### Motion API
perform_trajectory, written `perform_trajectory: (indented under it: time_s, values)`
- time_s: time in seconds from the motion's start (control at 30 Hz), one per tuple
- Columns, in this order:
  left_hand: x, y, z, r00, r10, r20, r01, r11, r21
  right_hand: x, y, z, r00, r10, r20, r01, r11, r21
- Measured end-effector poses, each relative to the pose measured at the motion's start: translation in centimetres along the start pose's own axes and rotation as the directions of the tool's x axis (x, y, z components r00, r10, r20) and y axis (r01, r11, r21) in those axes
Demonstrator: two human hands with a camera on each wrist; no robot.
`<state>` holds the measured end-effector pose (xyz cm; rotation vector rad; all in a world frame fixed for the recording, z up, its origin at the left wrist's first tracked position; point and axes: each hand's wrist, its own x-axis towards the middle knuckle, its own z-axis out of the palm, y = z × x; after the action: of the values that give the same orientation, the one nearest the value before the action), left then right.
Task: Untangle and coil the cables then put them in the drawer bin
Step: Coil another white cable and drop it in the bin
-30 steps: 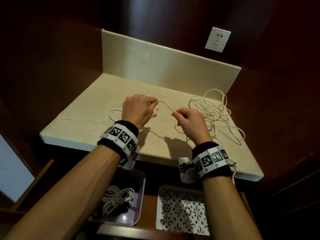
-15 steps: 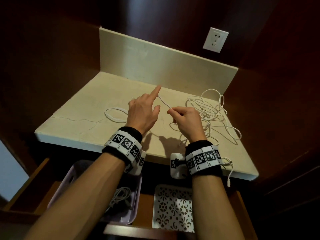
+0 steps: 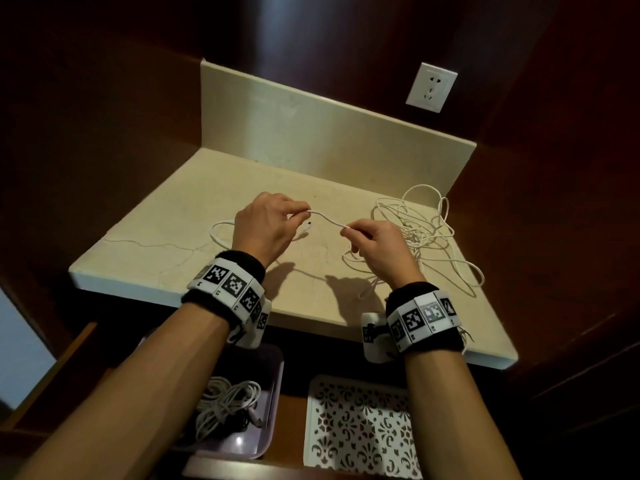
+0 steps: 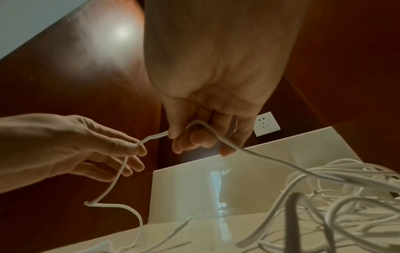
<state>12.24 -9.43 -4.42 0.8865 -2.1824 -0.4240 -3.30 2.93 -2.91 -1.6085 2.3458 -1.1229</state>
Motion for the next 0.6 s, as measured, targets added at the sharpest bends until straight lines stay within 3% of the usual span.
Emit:
perform_trajectory:
  time_s: [0.1,0.23,0.37,0.6]
  values:
    - [0.1,0.7,0.2,1.000,-0.018,0.000,0.018,1.000,0.022,0.3,-0.1,0.3,1.000,-0.003,-0.018,0.003,1.000,0.001]
    - [0.1,2.0,0.2,0.995,0.094,0.023,-0.094,0.995,-0.035,0.5,-0.5,0.3,0.996,-0.053,-0.075,0.055,0.998,0.028]
    - [0.3,2.2,-0.1,0.995,0.101,0.024,-0.101,0.995,-0.021,0.5,-0.6,0.3,0.991,-0.095,-0.092,0.099,0.995,0.032]
    - [0.8,1.4,-1.1,0.990,0.023,-0.139,-0.024,1.000,-0.002,-0.1,2.9,-0.2,1.000,0.009,-0.008,-0.010,1.000,-0.005]
